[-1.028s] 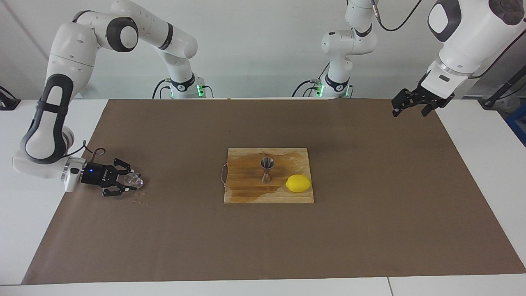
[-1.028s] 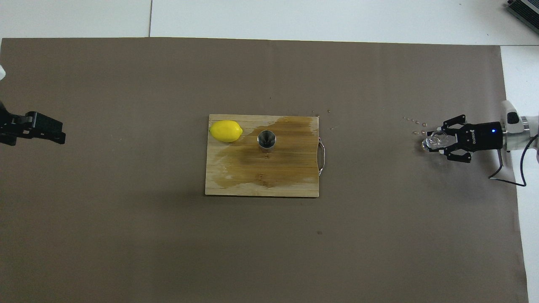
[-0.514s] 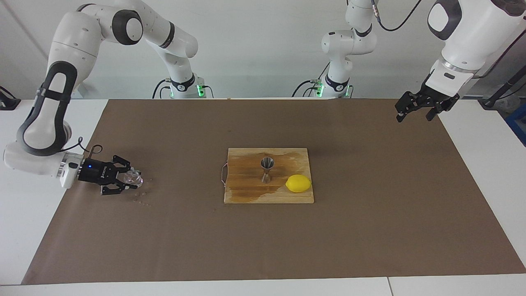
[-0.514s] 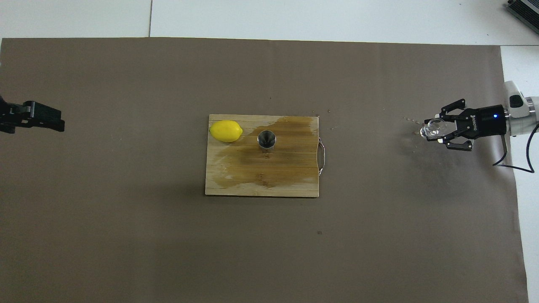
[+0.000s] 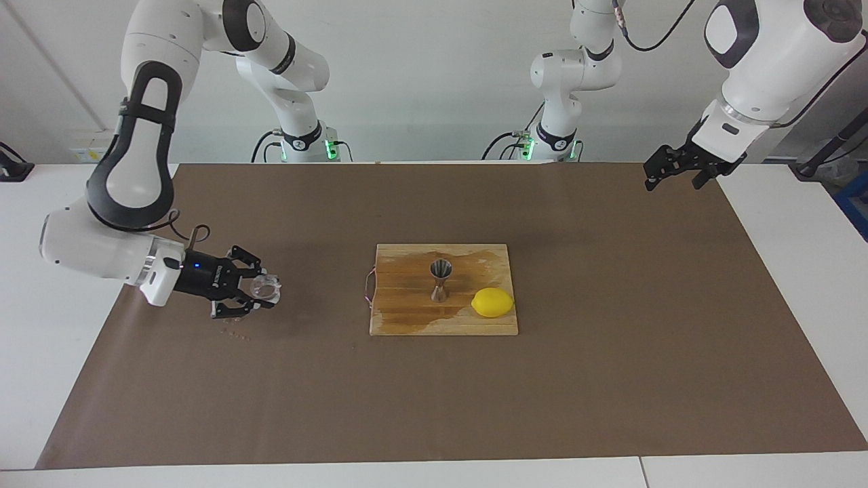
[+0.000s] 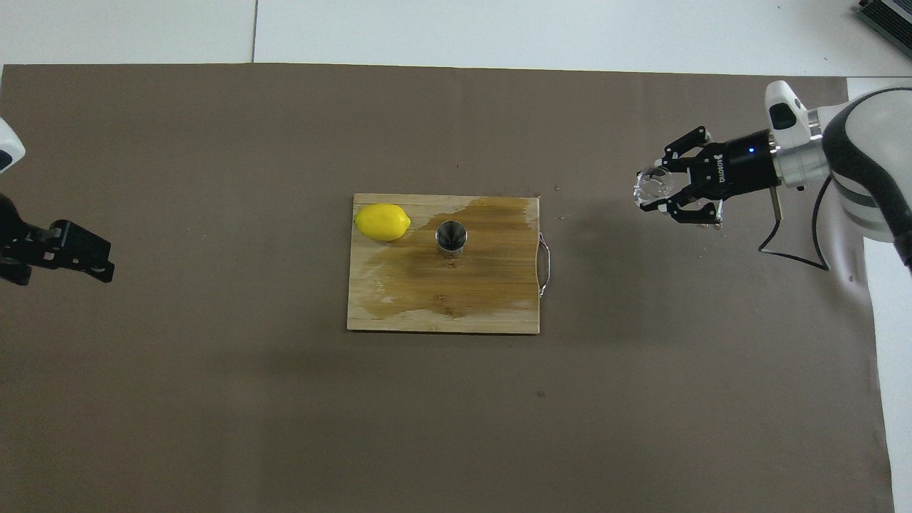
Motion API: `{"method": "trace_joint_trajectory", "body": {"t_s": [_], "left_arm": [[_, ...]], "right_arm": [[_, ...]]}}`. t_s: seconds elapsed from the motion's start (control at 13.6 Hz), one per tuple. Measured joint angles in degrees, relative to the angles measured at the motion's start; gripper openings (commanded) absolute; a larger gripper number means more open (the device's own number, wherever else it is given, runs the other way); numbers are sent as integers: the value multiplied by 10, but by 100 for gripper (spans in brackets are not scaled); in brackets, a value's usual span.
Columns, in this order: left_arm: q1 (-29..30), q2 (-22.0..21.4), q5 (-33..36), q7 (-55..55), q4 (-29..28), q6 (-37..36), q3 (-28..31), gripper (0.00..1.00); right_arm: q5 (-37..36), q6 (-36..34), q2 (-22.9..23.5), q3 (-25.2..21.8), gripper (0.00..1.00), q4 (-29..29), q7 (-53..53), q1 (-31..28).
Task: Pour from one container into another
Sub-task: 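Carry the clear glass with the right gripper above the metal cup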
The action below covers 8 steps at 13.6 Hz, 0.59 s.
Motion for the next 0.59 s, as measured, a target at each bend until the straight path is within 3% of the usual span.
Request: {"method": "trace_joint_trajectory", "body": {"t_s": [0.29,0.59], "left_arm": [[0,-2,0,0,0,-21,0,100],[0,-2,0,0,0,-22,0,100]], "right_arm": [[-40,64,-2,0,0,0,50,88],[-73,75,-3,0,0,0,62,132]]}}
